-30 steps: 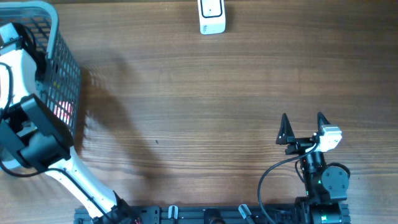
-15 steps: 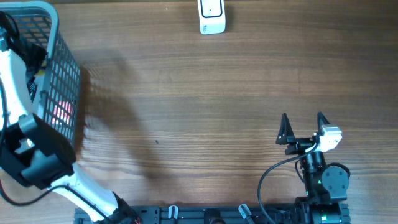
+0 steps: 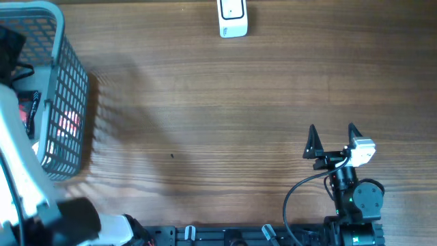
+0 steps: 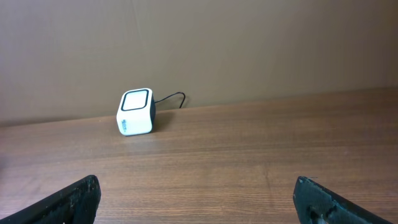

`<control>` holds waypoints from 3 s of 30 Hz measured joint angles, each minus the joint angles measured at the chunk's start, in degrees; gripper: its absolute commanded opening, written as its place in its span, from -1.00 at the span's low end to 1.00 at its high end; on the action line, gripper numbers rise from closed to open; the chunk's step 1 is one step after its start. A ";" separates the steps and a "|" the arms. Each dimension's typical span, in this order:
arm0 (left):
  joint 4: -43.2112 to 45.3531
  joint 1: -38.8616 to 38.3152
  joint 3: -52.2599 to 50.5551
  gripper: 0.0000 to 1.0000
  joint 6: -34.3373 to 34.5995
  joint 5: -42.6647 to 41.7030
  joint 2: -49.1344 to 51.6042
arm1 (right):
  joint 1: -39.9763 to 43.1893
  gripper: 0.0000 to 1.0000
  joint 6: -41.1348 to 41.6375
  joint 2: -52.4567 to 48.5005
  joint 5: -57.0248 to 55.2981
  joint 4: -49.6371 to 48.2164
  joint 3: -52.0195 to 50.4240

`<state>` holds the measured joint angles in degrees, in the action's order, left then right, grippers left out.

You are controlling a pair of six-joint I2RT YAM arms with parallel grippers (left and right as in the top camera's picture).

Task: Scan the item barcode
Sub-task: 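Lift the Mentos container out and carry it toward the scanner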

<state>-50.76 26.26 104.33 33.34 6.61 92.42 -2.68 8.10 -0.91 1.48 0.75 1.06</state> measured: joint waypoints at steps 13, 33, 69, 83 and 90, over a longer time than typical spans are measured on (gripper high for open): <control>4.44 -17.40 0.00 0.09 0.22 -2.56 -13.35 | 0.00 1.00 0.00 0.00 0.02 0.00 0.02; 2.95 -26.91 0.00 0.09 0.24 -1.95 -4.37 | 0.00 1.00 0.00 0.00 0.02 0.00 0.02; 7.63 -37.90 0.00 0.03 0.20 6.29 26.10 | 0.00 1.00 0.00 0.00 0.00 0.00 0.00; 9.75 -37.90 0.00 0.15 0.20 8.57 34.93 | 0.00 1.00 0.00 0.00 0.00 0.00 0.00; 10.08 -37.92 0.00 0.15 0.20 8.79 36.41 | 0.00 1.00 0.00 0.00 0.02 0.00 0.02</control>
<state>-40.69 -11.66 104.33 33.54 15.40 128.84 -2.68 8.10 -0.91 1.50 0.75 1.08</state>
